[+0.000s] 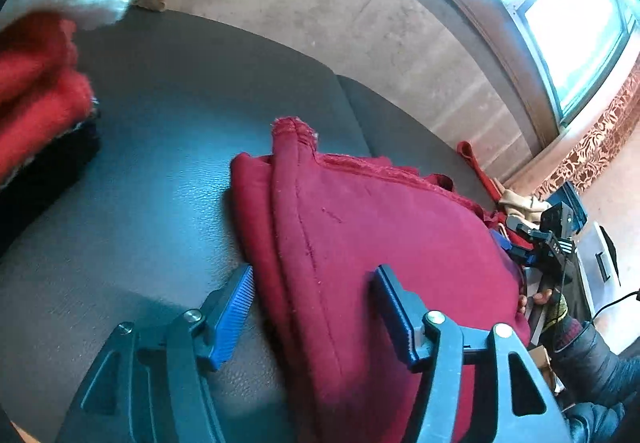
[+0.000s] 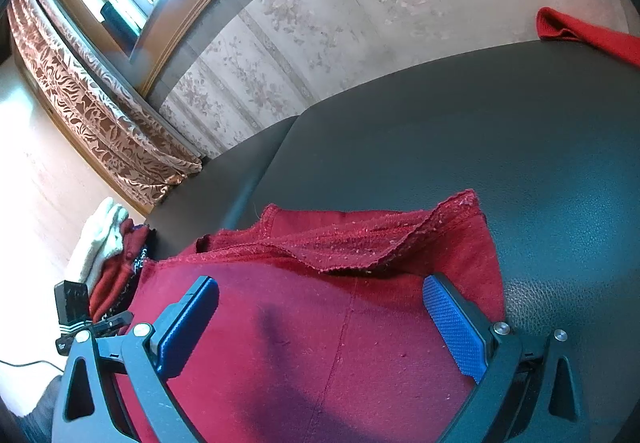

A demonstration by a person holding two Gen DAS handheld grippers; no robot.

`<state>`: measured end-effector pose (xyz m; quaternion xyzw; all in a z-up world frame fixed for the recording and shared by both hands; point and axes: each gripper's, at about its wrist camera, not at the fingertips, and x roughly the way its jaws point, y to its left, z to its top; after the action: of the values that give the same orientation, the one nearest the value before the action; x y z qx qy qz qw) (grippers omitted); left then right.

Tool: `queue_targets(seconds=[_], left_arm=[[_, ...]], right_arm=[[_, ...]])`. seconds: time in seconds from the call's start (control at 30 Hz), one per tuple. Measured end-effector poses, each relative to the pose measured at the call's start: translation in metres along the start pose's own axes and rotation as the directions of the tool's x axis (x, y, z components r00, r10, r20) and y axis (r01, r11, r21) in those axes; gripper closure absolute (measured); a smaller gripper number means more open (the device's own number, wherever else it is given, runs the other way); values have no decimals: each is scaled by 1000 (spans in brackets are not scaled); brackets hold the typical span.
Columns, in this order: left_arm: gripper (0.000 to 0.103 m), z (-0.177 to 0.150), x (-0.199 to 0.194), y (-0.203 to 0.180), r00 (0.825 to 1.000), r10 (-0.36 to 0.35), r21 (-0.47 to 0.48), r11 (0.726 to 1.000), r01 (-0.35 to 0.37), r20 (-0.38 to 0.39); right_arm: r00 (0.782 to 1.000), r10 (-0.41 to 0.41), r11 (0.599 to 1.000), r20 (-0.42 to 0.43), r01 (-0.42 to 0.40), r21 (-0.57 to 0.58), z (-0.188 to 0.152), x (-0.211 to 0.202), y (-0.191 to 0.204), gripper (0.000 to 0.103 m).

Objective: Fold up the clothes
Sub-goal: 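Grasp the folded sweater's side edge with the left tool, then lift the sweater edge with the left tool and fold it over the sweater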

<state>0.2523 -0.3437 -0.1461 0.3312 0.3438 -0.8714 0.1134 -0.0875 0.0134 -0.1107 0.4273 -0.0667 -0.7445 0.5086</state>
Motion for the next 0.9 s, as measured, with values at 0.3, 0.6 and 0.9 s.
queue_targets(seconds=[0.3, 0.6, 0.9], left_arm=[[81, -6, 1, -3, 1000, 0, -91, 996, -1, -4], [83, 45, -3, -7, 984, 177, -56, 983, -176, 3], [83, 83, 2, -17, 975, 221, -2, 975, -221, -30]], right_arm=[[999, 41, 999, 13, -41, 30, 1, -2, -6, 0], [982, -33, 947, -187, -29, -320, 20, -38, 38, 0], [909, -78, 784, -410, -198, -588, -10, -44, 81, 0]])
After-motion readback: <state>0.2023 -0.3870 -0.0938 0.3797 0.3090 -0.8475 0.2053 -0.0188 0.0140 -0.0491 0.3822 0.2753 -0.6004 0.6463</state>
